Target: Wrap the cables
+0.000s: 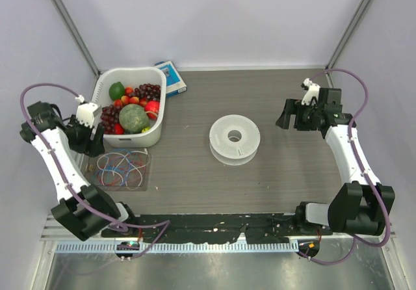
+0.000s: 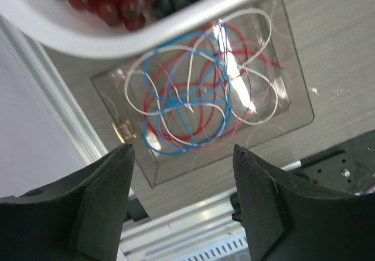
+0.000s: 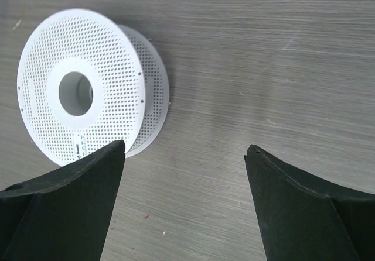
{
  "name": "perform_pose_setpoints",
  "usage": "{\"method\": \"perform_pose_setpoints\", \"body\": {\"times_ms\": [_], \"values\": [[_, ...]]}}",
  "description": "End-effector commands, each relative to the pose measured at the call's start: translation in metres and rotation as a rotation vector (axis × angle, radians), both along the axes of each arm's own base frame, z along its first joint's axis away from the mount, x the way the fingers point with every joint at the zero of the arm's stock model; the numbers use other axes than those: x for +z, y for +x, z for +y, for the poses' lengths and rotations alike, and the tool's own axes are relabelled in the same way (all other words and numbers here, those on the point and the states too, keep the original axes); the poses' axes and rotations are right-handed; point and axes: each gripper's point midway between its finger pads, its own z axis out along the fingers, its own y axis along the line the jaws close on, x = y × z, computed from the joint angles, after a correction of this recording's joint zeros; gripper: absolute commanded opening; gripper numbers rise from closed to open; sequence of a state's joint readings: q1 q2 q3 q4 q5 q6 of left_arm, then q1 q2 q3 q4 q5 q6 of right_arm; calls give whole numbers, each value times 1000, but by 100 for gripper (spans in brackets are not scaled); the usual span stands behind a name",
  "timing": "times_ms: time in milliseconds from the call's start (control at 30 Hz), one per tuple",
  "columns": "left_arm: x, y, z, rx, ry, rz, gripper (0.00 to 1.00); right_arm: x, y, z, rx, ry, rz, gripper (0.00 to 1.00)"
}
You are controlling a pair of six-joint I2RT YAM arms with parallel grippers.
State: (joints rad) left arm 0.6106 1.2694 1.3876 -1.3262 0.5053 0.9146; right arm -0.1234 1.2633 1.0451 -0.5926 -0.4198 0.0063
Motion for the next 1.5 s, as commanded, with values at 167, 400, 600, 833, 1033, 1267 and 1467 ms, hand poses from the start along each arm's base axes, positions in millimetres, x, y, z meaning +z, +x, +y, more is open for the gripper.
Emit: {"method": "perform_pose_setpoints", "body": {"times_ms": [167, 400, 600, 833, 1033, 1267, 1467], "values": [[-65, -55, -30, 106, -293, 288, 66, -4, 14, 43, 156, -87, -4, 88], [-97, -50, -52, -55, -293, 105, 64, -9, 13, 62, 205, -106, 2, 88], [-120, -56, -61, -297, -243, 88, 61, -7, 19, 68, 213, -91, 19, 88], [-118, -44, -37, -432, -140, 122, 52, -15, 13, 74, 231, -62, 40, 88], [-124, -42, -11, -803, 35, 173, 47, -18, 11, 80, 249, -30, 59, 88], [-128, -20, -9, -995, 89, 70, 45, -32, 9, 77, 246, -52, 88, 88], [-142, -15, -23, -1133, 121, 7, 36, -35, 8, 77, 251, -55, 97, 88]]}}
